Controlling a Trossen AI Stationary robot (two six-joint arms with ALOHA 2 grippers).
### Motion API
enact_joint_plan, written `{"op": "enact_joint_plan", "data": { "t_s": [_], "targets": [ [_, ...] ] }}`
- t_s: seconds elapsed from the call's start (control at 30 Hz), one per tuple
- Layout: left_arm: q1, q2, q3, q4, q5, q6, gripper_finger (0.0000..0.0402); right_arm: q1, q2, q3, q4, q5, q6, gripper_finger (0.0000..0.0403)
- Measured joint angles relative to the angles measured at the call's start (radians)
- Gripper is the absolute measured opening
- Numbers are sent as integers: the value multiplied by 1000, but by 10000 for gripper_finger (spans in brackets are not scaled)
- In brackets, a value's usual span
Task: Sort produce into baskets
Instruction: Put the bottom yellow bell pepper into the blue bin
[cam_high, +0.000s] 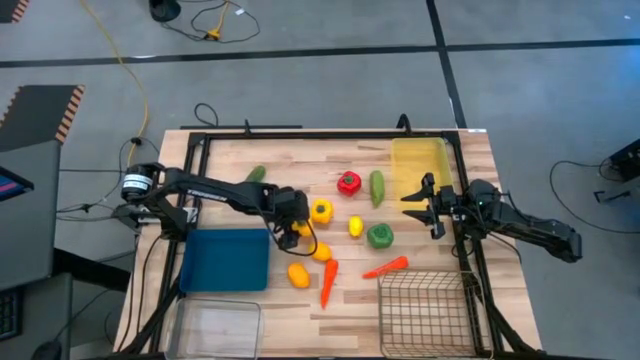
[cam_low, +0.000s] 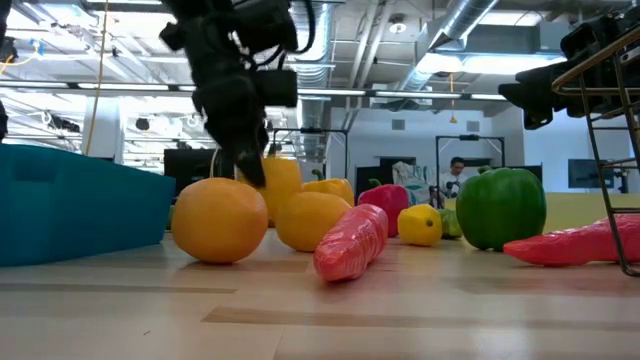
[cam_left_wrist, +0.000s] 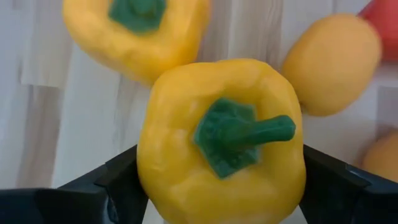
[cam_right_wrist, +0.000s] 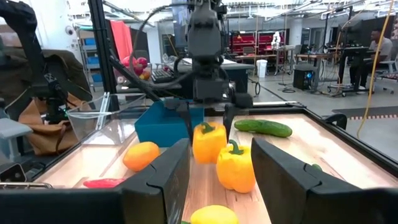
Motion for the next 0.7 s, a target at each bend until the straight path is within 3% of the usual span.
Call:
{"op": "enact_joint_plan", "data": {
  "t_s": [0.23, 0.43, 0.53, 0.7],
  "targets": [
    [-6, 0, 254, -325, 88, -25, 305, 0, 0, 0, 0, 0, 0, 198],
    [-41, -1, 423, -603, 69, -115, 305, -3, 0, 0, 0, 1, 0, 198],
    [-75, -13, 444, -720, 51, -197, 306, -3, 0, 0, 0, 0, 0, 198],
    [-166, -64, 371, -742, 45, -352, 306, -3, 0, 0, 0, 1, 0, 198]
  ]
}}
